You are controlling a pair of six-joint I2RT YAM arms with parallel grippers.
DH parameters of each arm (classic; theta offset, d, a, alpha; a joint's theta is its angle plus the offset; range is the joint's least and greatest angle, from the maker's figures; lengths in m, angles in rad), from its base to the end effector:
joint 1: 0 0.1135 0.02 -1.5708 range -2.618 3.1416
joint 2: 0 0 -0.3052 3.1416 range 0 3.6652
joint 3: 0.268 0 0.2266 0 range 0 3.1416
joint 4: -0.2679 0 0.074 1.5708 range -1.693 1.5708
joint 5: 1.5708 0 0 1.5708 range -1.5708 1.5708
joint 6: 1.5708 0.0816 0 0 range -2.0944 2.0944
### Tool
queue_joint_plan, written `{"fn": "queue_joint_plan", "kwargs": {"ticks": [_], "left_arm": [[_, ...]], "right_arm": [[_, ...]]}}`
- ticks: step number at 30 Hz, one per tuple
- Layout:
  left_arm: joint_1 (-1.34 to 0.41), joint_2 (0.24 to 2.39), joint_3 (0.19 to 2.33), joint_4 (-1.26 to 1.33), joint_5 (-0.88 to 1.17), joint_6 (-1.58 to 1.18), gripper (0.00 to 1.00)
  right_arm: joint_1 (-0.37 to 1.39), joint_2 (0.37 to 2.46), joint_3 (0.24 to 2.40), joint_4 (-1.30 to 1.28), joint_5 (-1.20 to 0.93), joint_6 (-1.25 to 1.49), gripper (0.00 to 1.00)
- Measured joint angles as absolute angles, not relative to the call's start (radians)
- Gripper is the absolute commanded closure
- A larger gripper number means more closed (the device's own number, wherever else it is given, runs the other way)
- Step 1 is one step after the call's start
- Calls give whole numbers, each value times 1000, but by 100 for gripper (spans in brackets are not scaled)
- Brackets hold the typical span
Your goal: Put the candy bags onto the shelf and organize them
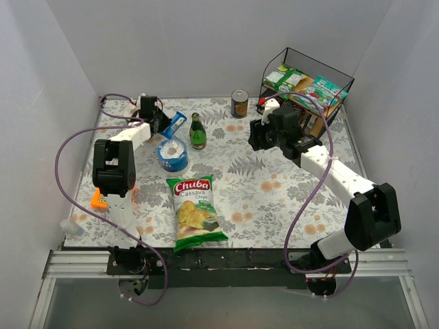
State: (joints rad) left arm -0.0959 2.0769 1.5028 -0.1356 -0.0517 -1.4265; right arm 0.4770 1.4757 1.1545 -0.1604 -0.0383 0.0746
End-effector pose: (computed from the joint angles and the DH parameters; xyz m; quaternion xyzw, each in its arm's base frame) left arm 0.5001 -0.0439 0.2108 -0.5692 0.7080 -0.2708 0.3183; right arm 0.3141 0.1658 0.3332 -0.1806 0.8359 0.1568 0.4940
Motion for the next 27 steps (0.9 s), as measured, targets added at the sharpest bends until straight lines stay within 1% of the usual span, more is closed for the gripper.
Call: {"fn": "queue_joint_plan", "kwargs": {"ticks": [1,3,4,7,8,10,11,13,20,27], "left_arm": [[-96,2077,1504,-127,-30,-1406,60],[-96,2081,1525,-135,6,-1354,54],[-97,2088,1546,-139,13,-1338,39],[-103,2107,1615,-130,29,-1268,24],[-105,2112,1628,-129,27,-1248,14],[-110,2133,1670,-126,28,-1199,9],[-112,2149,1694,-125,31,-1179,4],[-117,2186,1729,-119,35,-1137,2],[-125,2283,1738,-155,35,-1030,2],[-127,2318,1791,-206,33,-973,2]], "right_arm": [[477,1473,1149,-160,-35,75,40],[477,1470,1142,-163,-31,75,40],[477,1470,1139,-163,-29,75,40],[473,1466,1132,-165,-28,75,40],[472,1465,1132,-165,-28,74,40],[471,1463,1132,-166,-26,72,40],[471,1462,1132,-167,-25,70,40],[468,1458,1131,-169,-23,67,40],[460,1449,1127,-171,-17,59,40],[458,1449,1114,-181,-13,59,40]]}}
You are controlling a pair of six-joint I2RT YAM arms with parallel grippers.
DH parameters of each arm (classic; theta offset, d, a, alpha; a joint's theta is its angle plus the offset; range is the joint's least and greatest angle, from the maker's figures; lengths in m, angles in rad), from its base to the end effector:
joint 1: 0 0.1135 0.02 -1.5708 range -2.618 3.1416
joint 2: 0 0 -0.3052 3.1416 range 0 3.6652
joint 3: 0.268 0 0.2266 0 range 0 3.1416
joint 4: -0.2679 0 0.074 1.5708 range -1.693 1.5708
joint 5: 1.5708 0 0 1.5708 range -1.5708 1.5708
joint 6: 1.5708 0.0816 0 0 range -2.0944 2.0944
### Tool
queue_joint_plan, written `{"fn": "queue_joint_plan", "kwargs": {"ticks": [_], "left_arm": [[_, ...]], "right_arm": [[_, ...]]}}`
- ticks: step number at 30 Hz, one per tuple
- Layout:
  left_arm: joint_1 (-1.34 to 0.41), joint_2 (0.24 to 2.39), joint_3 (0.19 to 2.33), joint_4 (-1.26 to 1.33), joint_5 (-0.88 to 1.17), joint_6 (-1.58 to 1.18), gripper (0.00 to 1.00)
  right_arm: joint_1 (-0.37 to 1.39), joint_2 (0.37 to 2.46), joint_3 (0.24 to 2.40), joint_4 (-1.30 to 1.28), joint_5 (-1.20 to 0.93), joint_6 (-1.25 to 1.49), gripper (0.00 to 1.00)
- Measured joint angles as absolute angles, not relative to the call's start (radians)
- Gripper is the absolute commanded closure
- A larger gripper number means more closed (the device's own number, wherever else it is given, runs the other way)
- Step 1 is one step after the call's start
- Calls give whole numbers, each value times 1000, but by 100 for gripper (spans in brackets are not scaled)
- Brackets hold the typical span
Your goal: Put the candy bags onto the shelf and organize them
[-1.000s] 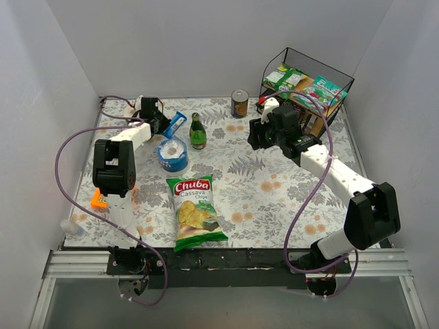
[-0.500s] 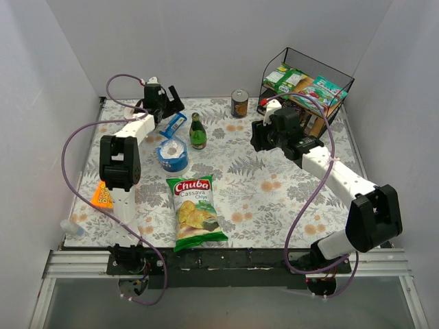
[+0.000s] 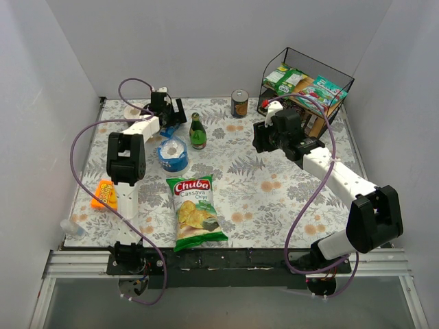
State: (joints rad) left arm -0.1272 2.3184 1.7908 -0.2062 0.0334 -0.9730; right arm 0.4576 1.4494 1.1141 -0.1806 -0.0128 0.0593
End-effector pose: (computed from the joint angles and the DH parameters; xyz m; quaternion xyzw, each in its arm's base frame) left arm 0.5572 -0.0740 0.1750 -0.3687 0.8359 -0.2255 0.3384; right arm 0.3086 0.1531 0.3245 -0.1741 0.8463 0.1340 0.4852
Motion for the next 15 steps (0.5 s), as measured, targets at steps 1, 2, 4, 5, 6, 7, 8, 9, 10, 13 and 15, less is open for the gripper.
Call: {"fn": "queue_joint_plan", "kwargs": {"ticks": [1,2,4,5,6,7,8,9,10,13,15], "left_arm": [[-128,2324,1800,-215,33,-965,2],[-128,2328,1806,-223,31,-959,2],[-131,2339,1823,-244,16,-945,2],[-133,2343,1831,-252,8,-938,2],[-135,2347,1839,-260,0,-934,2],[-136,2350,1847,-267,-8,-930,2],[-137,2353,1853,-276,-15,-928,2],[-139,2355,1856,-284,-22,-926,2],[-140,2357,1862,-292,-27,-923,3],[-142,2368,1880,-299,-44,-924,15],[-142,2368,1880,-304,-50,-923,26]], "right_arm": [[458,1449,1114,-181,-12,59,40],[458,1449,1114,-181,-10,60,40],[458,1449,1114,-181,-10,60,40],[457,1449,1114,-181,-10,60,40],[457,1449,1114,-181,-10,60,40],[457,1449,1114,-181,-10,60,40],[457,1449,1114,-181,-9,60,40],[457,1449,1114,-181,-9,60,40],[456,1449,1114,-181,-9,60,40],[452,1449,1114,-181,-9,59,40],[451,1449,1114,-181,-9,59,40]]}}
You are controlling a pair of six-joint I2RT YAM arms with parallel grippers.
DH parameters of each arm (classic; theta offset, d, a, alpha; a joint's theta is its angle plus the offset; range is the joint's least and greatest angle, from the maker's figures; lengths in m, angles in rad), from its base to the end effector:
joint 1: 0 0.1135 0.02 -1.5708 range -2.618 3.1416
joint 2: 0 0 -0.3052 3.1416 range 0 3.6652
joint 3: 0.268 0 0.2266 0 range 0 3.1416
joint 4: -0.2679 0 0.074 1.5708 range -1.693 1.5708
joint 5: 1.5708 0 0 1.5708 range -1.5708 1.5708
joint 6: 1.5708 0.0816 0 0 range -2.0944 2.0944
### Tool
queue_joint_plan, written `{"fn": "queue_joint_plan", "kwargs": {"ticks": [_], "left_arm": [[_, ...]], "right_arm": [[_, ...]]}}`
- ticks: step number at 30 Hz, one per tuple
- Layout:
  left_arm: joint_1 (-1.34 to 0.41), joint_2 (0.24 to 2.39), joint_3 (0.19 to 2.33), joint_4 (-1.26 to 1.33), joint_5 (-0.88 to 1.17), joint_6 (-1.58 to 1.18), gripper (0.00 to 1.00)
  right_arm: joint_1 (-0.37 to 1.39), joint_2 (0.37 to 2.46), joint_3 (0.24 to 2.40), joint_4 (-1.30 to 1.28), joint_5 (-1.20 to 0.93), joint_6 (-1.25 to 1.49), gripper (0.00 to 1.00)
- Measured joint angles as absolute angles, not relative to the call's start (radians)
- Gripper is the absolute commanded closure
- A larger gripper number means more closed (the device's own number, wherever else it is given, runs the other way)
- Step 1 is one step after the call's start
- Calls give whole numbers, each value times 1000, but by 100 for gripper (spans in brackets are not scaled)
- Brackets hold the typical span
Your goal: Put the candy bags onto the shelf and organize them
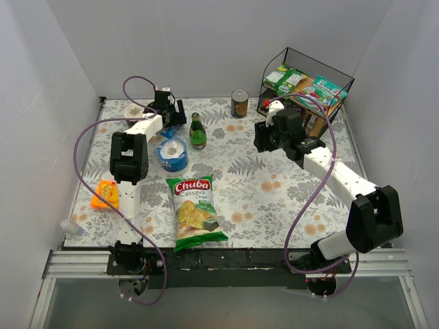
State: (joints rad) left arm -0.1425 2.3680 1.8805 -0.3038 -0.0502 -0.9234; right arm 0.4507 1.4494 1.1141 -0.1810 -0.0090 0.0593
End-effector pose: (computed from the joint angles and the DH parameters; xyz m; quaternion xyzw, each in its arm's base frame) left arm 0.5636 -0.0767 0.1668 -0.3608 0.8515 -0.1730 0.3390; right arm 0.3097 0.1507 0.3244 -0.1703 0.8472 0.1307 0.4859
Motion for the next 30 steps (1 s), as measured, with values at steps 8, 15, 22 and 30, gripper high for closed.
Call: {"fn": "queue_joint_plan", "kwargs": {"ticks": [8,15,22,30], "left_arm": [[-147,2370,1894,-343,-60,-920,52],[-153,2370,1898,-345,-54,-941,75],[-159,2361,1899,-340,-27,-992,76],[-170,2308,1929,-351,-17,-1029,68]], "right_arm": [[446,1441,1098,-178,-9,59,41],[445,1433,1083,-178,-6,60,41],[444,1426,1081,-177,-6,60,41],[439,1401,1067,-169,-6,60,41]]}}
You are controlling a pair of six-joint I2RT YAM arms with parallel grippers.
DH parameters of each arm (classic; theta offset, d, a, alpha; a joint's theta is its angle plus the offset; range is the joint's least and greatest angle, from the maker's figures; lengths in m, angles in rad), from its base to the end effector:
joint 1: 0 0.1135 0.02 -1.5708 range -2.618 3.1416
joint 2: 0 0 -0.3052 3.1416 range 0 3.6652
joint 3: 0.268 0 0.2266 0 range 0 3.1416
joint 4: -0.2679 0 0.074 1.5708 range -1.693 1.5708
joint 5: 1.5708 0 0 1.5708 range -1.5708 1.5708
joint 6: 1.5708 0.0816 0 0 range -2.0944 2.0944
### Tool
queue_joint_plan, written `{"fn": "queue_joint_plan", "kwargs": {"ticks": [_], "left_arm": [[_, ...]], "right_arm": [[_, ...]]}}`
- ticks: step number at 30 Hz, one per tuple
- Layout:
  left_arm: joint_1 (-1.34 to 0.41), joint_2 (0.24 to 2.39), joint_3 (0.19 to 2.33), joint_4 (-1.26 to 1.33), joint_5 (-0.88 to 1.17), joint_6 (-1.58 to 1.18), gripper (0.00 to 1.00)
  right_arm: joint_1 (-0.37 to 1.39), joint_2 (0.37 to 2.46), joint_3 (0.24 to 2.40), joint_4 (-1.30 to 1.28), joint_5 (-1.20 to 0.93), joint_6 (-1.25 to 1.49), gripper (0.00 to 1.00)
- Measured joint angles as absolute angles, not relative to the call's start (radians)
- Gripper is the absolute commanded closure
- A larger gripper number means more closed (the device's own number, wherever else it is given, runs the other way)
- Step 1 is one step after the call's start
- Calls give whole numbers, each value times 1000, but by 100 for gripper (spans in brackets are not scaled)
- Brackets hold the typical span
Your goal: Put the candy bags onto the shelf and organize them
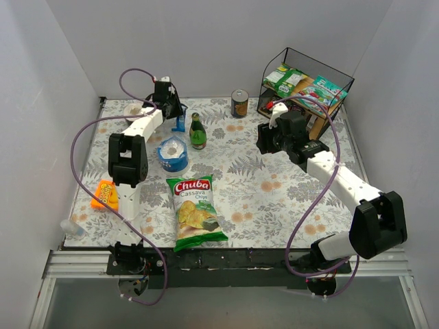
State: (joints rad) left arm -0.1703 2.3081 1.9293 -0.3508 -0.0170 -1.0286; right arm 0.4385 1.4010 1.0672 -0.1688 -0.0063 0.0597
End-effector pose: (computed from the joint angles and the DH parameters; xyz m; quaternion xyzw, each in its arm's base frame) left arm 0.5584 -0.0946 0.2107 -0.3830 0.8286 -0.2240 0.3415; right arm 0.2994 0.1410 0.3245 -0.1636 0.8450 0.1281 0.4927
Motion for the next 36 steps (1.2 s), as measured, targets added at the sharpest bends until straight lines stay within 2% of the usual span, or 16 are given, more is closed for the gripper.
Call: {"fn": "queue_joint_plan", "kwargs": {"ticks": [6,10,14,18,21,27,36], "left_arm": [[-181,2202,1986,-331,0,-1044,66],[-191,2115,2002,-310,43,-1051,59],[-203,2055,2002,-289,72,-1060,33],[-213,2051,2001,-284,72,-1073,16],[-213,2076,1996,-292,44,-1082,9],[-213,2197,1999,-300,-51,-1088,5],[-213,2422,2044,-330,-89,-1076,2]], "right_arm": [[437,1395,1066,-162,-7,64,41],[434,1382,1066,-160,-7,68,41],[432,1371,1066,-157,-8,72,41],[432,1365,1066,-157,-11,75,41],[432,1364,1066,-157,-11,74,41],[429,1362,1066,-157,-10,74,41],[406,1362,1065,-157,-6,72,41]]}}
